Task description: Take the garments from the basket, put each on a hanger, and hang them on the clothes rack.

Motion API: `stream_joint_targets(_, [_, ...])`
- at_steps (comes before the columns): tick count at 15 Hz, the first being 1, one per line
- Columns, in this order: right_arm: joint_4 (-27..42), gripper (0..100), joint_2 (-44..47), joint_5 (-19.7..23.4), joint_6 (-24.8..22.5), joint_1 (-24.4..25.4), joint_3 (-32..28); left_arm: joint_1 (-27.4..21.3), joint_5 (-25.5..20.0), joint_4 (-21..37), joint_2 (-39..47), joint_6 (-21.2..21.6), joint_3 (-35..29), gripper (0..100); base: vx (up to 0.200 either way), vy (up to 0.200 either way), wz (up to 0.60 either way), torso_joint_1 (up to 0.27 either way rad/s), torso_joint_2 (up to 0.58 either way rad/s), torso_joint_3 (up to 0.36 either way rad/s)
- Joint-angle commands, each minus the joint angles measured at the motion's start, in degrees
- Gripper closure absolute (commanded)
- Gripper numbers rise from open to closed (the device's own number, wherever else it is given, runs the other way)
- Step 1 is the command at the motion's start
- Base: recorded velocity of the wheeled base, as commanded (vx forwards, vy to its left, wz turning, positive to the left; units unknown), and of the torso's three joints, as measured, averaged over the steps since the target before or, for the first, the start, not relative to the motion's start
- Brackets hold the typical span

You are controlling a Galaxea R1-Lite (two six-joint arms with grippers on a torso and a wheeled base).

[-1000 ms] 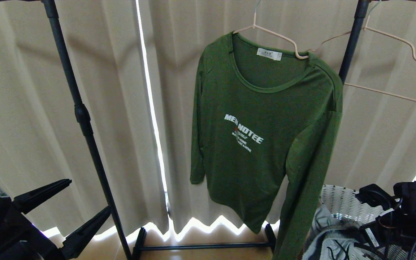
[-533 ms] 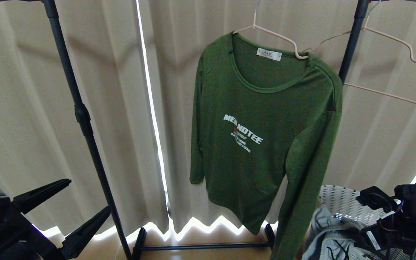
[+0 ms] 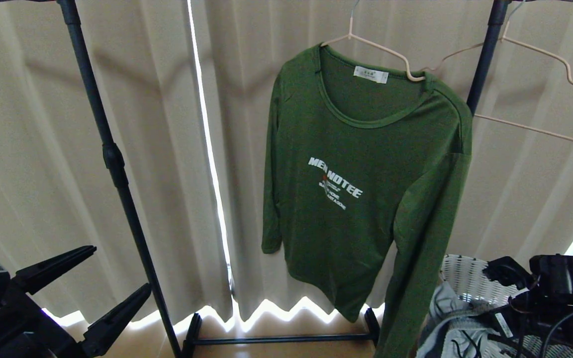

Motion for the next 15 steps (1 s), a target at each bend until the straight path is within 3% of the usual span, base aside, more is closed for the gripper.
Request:
stream_joint_targets(1, [-0.1, 100, 0.7, 0.0, 0.0, 0.1, 0.2, 0.0, 0.0, 0.0, 0.0, 0.0, 0.0, 0, 0.0, 0.0, 0.0, 0.0, 0.0, 0.0])
stream_joint_targets(5, [-4.3, 100, -3.5, 0.5, 0.1, 1.7, 2.2, 0.0, 0.0, 0.0, -0.2, 0.0, 0.1, 0, 0.0, 0.0, 0.0, 0.0, 0.0, 0.0])
stream_joint_targets(10, [-5.2, 100, -22.1, 1.1, 0.2, 11.9, 4.3, 0.4, 0.2, 0.0, -0.1, 0.0, 0.0, 0, 0.0, 0.0, 0.0, 0.0, 0.0, 0.0])
stream_joint_targets(15, [-5.2, 100, -29.9, 1.2, 0.1, 16.7, 2.7, 0.4, 0.2, 0.1, -0.8, 0.2, 0.5, 0, -0.2, 0.0, 0.0, 0.002, 0.0, 0.0])
